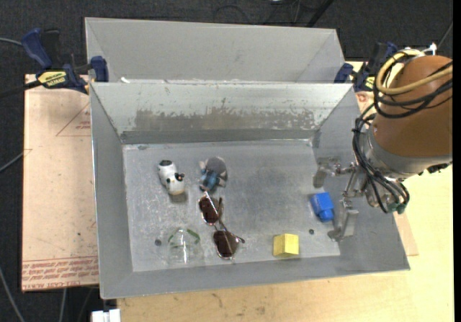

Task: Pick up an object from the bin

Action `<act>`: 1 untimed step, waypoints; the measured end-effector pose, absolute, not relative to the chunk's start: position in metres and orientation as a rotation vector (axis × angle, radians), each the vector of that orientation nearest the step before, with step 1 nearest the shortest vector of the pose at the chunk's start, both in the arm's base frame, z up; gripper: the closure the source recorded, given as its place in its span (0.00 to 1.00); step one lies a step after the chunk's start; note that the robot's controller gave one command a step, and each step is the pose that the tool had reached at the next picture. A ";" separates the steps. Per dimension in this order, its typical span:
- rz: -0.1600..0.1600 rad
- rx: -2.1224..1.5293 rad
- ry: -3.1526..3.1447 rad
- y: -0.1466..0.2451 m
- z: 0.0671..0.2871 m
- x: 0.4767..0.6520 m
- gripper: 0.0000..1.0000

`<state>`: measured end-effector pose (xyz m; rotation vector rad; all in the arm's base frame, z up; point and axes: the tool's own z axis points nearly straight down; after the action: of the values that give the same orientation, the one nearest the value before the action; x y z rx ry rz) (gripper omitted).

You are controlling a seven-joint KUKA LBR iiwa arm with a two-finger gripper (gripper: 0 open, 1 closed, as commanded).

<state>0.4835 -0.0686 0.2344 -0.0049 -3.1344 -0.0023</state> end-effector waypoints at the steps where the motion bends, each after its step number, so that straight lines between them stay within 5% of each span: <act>1: -0.001 0.000 -3.143 -0.068 0.238 0.485 0.00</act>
Offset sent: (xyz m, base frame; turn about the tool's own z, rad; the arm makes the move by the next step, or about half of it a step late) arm 0.0384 -0.0828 -0.1644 0.0378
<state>0.4851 -0.0681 0.2384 0.0003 -3.1425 -0.0005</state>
